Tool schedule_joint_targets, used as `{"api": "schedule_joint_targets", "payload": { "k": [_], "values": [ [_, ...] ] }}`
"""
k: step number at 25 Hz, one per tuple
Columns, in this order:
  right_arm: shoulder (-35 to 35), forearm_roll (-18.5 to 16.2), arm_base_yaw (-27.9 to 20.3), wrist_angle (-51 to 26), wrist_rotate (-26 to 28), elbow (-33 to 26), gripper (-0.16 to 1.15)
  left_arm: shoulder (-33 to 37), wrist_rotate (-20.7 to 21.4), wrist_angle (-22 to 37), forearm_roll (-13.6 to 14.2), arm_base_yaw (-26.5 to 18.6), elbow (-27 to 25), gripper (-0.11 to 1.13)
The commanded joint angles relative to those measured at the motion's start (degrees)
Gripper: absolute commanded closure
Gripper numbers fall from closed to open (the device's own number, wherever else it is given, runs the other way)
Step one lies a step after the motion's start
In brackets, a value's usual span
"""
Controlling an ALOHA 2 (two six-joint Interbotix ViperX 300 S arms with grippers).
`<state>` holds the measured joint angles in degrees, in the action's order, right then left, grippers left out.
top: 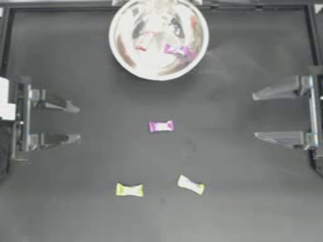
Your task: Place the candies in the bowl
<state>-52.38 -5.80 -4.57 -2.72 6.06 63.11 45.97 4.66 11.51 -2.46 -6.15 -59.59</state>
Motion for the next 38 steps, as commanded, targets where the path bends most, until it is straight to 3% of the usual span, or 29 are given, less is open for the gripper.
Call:
{"api": "schedule_joint_targets", "payload": {
  "k": [1, 7, 12, 30, 38],
  "values": [
    [0.0, -0.09, 0.09, 0.35, 0.09, -0.53, -0.02, -5.89, -1.32, 4.57, -0.26, 2.9, 5.71, 0.11],
    [-0.26, 0.18, 0.09, 0.62, 0.09, -0.09, -0.02, -16.08, -4.66, 12.13, 0.18, 6.86, 13.62, 0.1],
    [-0.79, 0.35, 0.09, 0.7, 0.18, 0.26, -0.02, -23.47, -5.27, 13.62, 0.18, 9.14, 18.02, 0.1],
    [-3.87, 2.02, 0.09, 1.05, 0.09, 2.72, -0.02, -44.03, -12.13, 14.68, 0.26, 12.48, 26.46, 0.04],
    [-3.87, 2.02, 0.09, 1.23, 0.09, 2.81, -0.02, -49.92, -12.39, 18.02, 0.26, 14.59, 30.67, 0.04]
  ]
}}
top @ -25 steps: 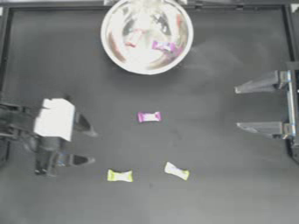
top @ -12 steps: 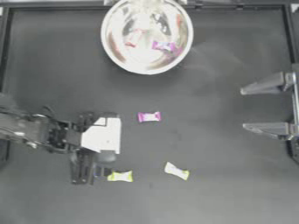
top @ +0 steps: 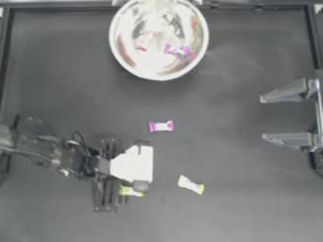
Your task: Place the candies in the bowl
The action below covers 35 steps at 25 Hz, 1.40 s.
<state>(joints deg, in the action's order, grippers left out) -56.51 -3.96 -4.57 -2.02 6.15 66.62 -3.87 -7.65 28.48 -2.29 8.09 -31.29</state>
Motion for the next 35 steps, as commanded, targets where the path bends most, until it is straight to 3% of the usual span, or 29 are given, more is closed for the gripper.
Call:
{"api": "schedule_joint_targets", "payload": {
  "k": [1, 16, 24, 35],
  "values": [
    [0.26, 0.18, 0.0, 0.53, 0.0, -0.79, -0.02, -0.79, -0.09, 1.58, 0.09, 0.35, 2.72, 0.04],
    [0.26, 0.18, 0.09, 0.53, 0.0, -1.05, -0.02, -6.15, -0.09, 3.34, 1.49, 0.18, 5.1, 0.1],
    [0.26, 0.26, 0.09, 0.62, 0.0, -1.23, -0.02, -6.86, 0.0, 3.43, 1.05, -0.18, 5.1, 0.49],
    [0.26, 0.26, 0.09, 0.53, 0.0, -1.49, -0.02, -5.1, 0.0, 3.43, 0.26, 0.09, 5.45, 0.59]
  ]
}}
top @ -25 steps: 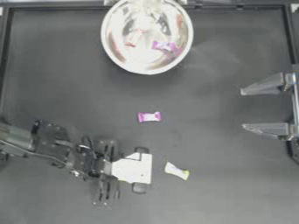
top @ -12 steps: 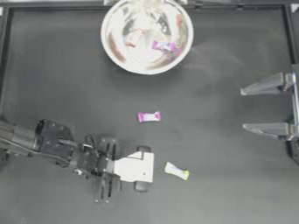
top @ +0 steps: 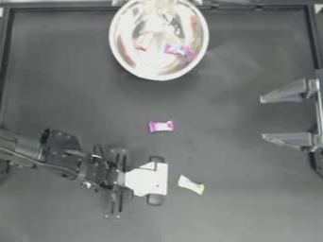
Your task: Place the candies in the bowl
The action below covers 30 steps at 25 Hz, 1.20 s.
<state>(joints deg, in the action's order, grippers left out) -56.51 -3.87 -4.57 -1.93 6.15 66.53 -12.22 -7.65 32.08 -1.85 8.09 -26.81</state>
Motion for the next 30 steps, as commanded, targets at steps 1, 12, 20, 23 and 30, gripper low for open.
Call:
{"api": "schedule_joint_targets", "payload": {
  "k": [1, 12, 20, 23, 30],
  "values": [
    [0.26, 0.18, 0.09, 0.44, 0.0, -1.32, -0.02, 3.96, 0.09, -0.09, -0.09, 0.09, 0.97, 0.6],
    [0.62, 0.18, 0.0, 0.7, 0.09, -1.32, -0.02, 16.44, 0.09, -0.18, 6.24, -3.43, -1.76, 0.6],
    [0.7, 0.18, 0.0, 1.23, 0.18, -1.23, -0.02, 25.58, 0.62, -0.53, 14.77, -12.83, -2.2, 0.6],
    [0.88, 0.18, 0.0, 1.32, 0.18, -1.32, -0.02, 28.04, 0.62, -2.72, 17.14, -17.49, -2.2, 0.6],
    [2.72, 0.09, 0.0, 2.37, 0.09, -1.76, -0.02, 27.42, 1.85, -10.9, 20.3, -29.44, -1.85, 0.63]
  ]
}}
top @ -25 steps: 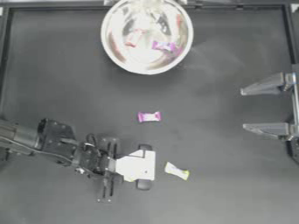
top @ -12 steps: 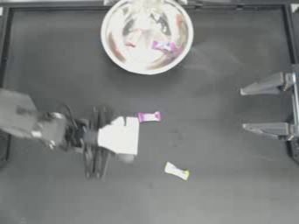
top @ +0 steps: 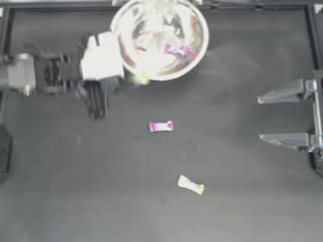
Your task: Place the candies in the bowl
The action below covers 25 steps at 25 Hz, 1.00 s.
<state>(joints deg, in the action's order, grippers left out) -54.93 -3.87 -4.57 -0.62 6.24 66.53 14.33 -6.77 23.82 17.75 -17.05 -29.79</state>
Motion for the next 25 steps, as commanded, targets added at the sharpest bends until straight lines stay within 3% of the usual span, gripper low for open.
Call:
{"api": "schedule_joint_targets", "payload": {
  "k": [1, 5, 11, 17, 25],
  "values": [
    [1.32, 0.0, 0.0, 1.14, 0.0, -1.93, -0.02, 0.35, 1.85, -3.69, 0.7, -5.71, 1.32, 0.65],
    [1.67, 0.0, -0.18, 1.14, 0.0, -2.2, -0.02, -2.64, 4.22, -7.47, 0.53, -10.2, 3.16, 0.69],
    [2.2, -0.09, -0.79, 1.85, 0.0, -2.29, -0.02, -10.81, 6.5, -7.82, 0.62, -13.62, 8.96, 0.7],
    [3.25, 0.0, -0.7, 2.46, 0.0, -2.37, -0.02, -18.02, 7.29, -8.0, 0.62, -14.5, 13.62, 0.7],
    [3.52, 0.0, -0.79, 2.81, 0.0, -2.72, -0.02, -22.59, 8.26, -8.17, 0.7, -16.17, 14.68, 0.68]
  ]
}}
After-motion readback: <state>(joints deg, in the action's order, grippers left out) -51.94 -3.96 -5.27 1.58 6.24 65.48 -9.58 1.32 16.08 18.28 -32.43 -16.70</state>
